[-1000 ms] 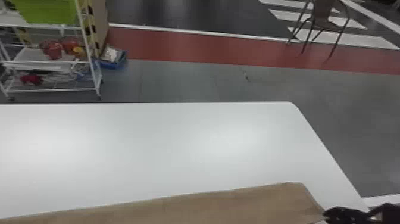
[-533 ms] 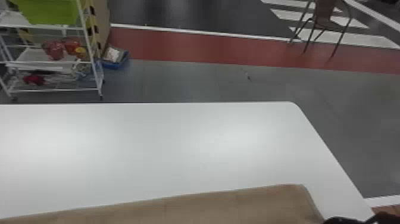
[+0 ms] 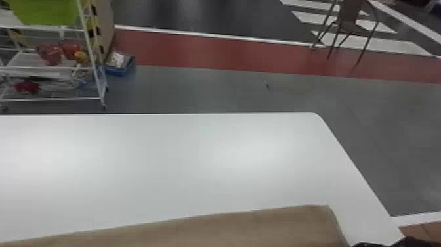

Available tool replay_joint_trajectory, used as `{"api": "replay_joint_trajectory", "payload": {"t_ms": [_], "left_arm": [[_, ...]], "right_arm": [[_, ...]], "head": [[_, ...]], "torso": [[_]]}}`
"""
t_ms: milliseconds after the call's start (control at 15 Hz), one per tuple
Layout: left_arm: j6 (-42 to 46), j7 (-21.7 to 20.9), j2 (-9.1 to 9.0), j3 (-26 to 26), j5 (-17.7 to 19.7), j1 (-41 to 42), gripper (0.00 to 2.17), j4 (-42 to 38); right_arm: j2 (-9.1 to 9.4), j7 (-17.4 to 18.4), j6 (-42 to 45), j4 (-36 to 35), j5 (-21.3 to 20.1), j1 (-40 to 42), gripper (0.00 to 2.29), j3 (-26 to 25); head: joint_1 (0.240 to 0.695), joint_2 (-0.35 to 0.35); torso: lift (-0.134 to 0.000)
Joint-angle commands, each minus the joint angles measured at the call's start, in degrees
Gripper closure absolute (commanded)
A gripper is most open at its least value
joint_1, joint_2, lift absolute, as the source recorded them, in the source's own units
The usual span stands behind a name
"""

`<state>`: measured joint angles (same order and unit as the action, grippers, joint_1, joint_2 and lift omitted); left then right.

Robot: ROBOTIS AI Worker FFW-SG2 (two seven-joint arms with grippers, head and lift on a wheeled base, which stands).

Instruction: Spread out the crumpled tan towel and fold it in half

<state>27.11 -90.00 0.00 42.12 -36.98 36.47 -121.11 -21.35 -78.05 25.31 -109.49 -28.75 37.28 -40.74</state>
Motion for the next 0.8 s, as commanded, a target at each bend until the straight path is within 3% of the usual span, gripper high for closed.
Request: {"api": "replay_joint_trajectory", "payload": {"t_ms": [0, 400, 533, 667, 733], "left_arm": [[0.0, -0.6, -0.15, -0.2, -0.2, 0.0, 1.54, 0.0], [0.0, -0.6, -0.15, -0.2, -0.4, -0.3, 1.54, 0.0], [-0.2, -0.6, -0.15, -0.2, -0.4, -0.3, 1.53, -0.2], [-0.5, -0.6, -0.15, -0.1, -0.1, -0.3, 1.44, -0.4], [-1.1, -0.6, -0.15, -0.1, 0.0, -0.3, 1.23, -0.4]], "right_arm": [[-0.10, -0.3, -4.0, -0.3, 0.4, -0.1, 0.06, 0.2], [-0.19, -0.3, -4.0, -1.6, 3.3, 1.8, 0.04, 0.7], [-0.19, -0.3, -6.1, -2.3, 6.5, 1.9, 0.04, 0.3], [-0.27, -0.3, -6.1, -2.5, 6.3, 1.9, 0.04, 0.2], [-0.27, -0.3, -6.1, -2.5, 6.3, 1.8, 0.04, 0.2]], "head": [[0.695, -0.241], [0.695, -0.238], [0.695, -0.224], [0.695, -0.210], [0.695, -0.204]], "torso": [[-0.120], [-0.120], [-0.120], [-0.120], [-0.120]]}}
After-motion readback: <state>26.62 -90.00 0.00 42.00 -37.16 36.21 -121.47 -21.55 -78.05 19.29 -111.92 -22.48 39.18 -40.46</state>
